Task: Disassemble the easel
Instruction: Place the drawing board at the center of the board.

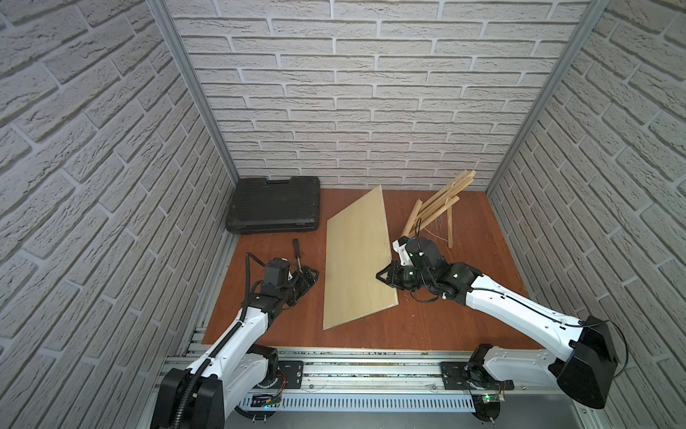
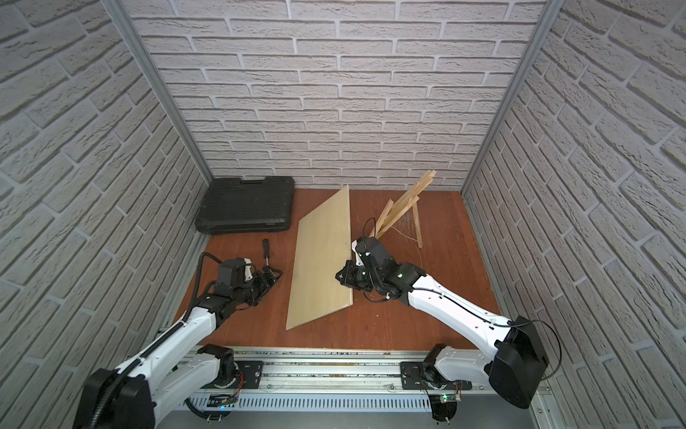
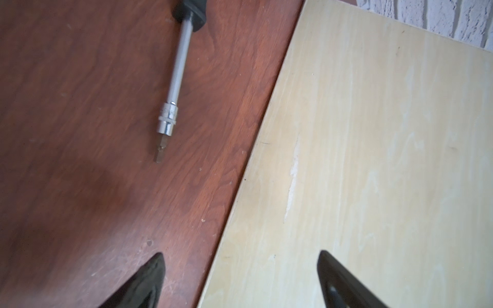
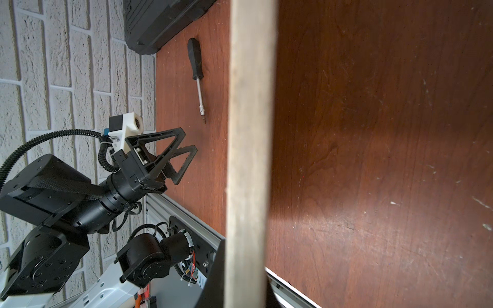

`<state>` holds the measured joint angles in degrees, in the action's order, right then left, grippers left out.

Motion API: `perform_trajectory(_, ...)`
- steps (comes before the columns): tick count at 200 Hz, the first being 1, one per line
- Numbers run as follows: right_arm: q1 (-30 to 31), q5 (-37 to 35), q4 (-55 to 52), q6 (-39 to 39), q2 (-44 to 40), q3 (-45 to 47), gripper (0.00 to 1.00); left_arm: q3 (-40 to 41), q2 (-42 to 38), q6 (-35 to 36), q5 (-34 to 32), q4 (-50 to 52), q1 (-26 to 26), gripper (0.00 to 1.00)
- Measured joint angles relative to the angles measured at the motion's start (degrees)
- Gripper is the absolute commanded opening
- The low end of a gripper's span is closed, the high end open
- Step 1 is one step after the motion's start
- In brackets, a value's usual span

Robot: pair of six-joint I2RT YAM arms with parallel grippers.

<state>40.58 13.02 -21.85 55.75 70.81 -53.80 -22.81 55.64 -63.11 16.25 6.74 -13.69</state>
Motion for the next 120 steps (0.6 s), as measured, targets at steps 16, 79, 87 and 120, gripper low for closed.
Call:
perform_trajectory(16, 0.02, -0.09, -0.04, -0.02, 0.07, 0.02, 0.06, 0.0, 1.86, -0.2, 0.15, -1.64, -0.66, 0.86)
perform_trajectory(79, 0.09, -2.71, -2.6, -2.78, 0.26, 0.94, 0.24, 1.6, 6.4, -2.4, -0.72, -6.6, -2.23, 0.87)
perform_trajectory(87, 0.09, -3.08, -3.32, -2.91, 0.5, 1.16, 0.25, 1.88, 7.06, -2.71, -0.83, -7.19, -2.36, 0.87)
perform_trajectory(120, 0.09, -3.67, -3.54, -3.02, 1.62, 1.14, 0.26, 2.64, 10.01, -3.87, -0.98, -10.29, -2.69, 0.87)
